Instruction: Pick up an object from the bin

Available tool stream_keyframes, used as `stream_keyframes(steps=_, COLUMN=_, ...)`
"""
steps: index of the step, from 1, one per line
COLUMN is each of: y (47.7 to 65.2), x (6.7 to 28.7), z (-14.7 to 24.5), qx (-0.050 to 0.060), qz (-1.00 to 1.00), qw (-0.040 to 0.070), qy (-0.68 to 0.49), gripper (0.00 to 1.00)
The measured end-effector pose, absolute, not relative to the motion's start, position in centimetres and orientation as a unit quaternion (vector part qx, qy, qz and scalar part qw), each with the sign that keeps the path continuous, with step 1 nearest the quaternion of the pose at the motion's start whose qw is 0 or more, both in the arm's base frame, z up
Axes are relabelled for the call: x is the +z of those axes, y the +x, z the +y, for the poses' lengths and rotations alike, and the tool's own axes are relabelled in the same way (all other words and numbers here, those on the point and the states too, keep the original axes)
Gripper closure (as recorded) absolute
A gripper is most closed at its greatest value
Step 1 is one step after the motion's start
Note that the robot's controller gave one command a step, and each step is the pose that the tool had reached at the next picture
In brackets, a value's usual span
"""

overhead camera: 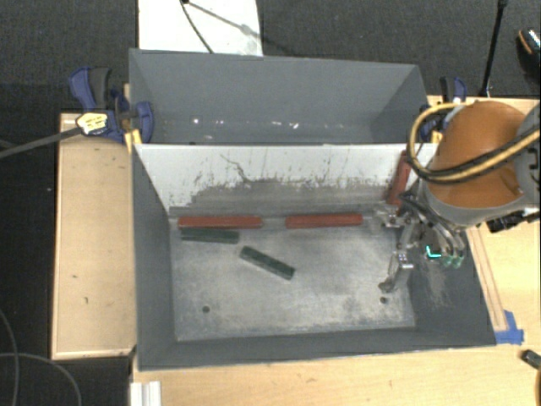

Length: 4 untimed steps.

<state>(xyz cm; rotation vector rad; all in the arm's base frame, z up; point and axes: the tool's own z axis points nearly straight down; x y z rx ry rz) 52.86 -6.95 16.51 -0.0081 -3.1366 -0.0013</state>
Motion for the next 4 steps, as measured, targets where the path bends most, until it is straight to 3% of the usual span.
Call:
stream_keyframes(steps=1, y=51.9, x=14.9, z=-0.4, qx=-0.002, qz=-1.0, qw=0.001, qy=-0.026, gripper=0.0)
stream_keyframes(steps=2, y=57.1, x=7.1, z=6.5, qx=-0.002, qz=-0.999, qw=-0.002, qy=0.032, gripper=0.0)
stream_keyframes(steps=3, y=57.1, x=7.4, z=6.0, qx=0.0, qz=-1.0, qw=-0.002, qy=0.03, gripper=1.0)
stream_keyframes(steps=4, y=56.8, x=22.4, z=6.6, qx=0.0, qz=-0.999, qw=-0.006, qy=0.052, gripper=1.0)
